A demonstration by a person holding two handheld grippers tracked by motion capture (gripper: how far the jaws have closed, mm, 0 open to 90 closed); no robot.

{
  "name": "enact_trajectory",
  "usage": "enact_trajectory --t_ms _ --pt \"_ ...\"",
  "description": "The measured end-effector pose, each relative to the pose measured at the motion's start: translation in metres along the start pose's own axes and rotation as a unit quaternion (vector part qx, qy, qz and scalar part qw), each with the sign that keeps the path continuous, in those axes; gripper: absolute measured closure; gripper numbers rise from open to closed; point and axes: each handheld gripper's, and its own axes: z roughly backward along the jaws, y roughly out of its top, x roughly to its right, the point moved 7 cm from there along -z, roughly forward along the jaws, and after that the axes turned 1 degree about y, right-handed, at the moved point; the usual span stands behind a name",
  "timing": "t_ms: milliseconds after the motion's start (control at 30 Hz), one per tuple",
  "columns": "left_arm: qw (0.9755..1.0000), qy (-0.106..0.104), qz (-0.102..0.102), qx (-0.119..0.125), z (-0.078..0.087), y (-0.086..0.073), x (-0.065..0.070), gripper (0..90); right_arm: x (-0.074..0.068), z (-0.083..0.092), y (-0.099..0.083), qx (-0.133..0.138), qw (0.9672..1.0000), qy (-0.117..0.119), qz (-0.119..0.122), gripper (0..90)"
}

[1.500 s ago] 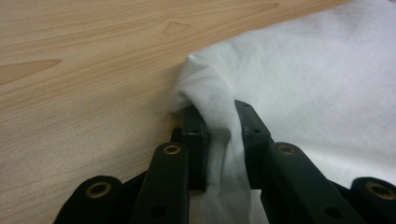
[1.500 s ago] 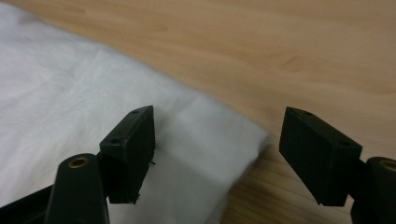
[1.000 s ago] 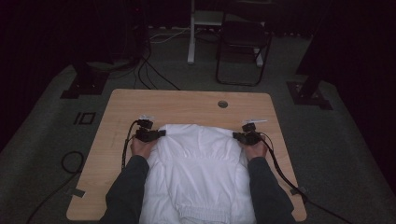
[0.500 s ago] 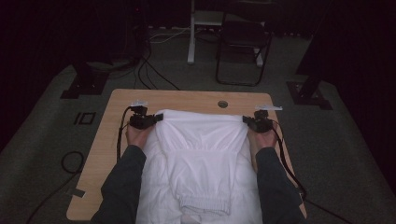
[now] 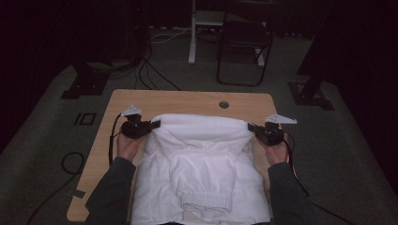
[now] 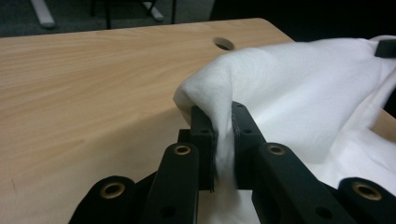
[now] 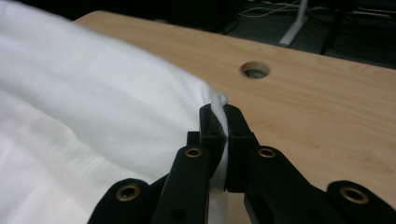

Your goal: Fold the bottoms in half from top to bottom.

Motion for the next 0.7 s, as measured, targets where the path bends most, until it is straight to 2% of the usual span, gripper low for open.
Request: enact_trajectory --t_ms 133,200,233,300,367,400,500,567,600,633,700 --pt "0.9995 -0.019 -0.022 -0.011 0.024 -0.025 0.020 83.3 -0.021 0.025 -0.020 -0.007 0.9996 0.013 0.026 89.1" --pt "0.9989 -0.030 -0.026 -0.025 0.034 -0.043 0.029 83.1 -0.029 0.035 -0.035 -0.012 0.9994 0.020 0.027 89.1" --pt "0.9986 -0.032 -0.027 -0.031 0.038 -0.052 0.032 83.0 -0.033 0.040 -0.043 -0.018 0.9992 0.022 0.028 89.1" --pt "0.9978 -0.044 -0.017 -0.045 0.044 -0.073 0.037 83.0 -0.042 0.046 -0.060 -0.027 0.9989 0.032 0.021 89.0" --pt "0.9959 -0.041 -0.020 -0.078 0.045 -0.097 0.042 82.8 -0.049 0.050 -0.078 -0.043 0.9982 0.034 0.024 89.0" --pt "0.9947 -0.043 -0.020 -0.092 0.045 -0.109 0.045 82.8 -0.052 0.051 -0.087 -0.052 0.9977 0.039 0.018 89.0" --pt "0.9900 -0.041 -0.022 -0.133 0.043 -0.139 0.049 82.6 -0.060 0.052 -0.113 -0.086 0.9953 0.041 0.019 88.9" --pt "0.9858 -0.026 -0.035 -0.163 0.035 -0.156 0.050 82.7 -0.063 0.050 -0.126 -0.104 0.9933 0.050 0.009 88.8" --pt "0.9849 -0.023 -0.036 -0.168 0.032 -0.161 0.050 82.8 -0.064 0.048 -0.131 -0.113 0.9922 0.053 0.009 88.8" --pt "0.9862 -0.024 -0.029 -0.161 0.031 -0.161 0.049 83.5 -0.065 0.045 -0.136 -0.122 0.9909 0.055 0.006 88.8" --pt "0.9863 -0.015 -0.036 -0.160 0.028 -0.158 0.047 84.3 -0.065 0.038 -0.142 -0.137 0.9894 0.046 0.010 88.6"
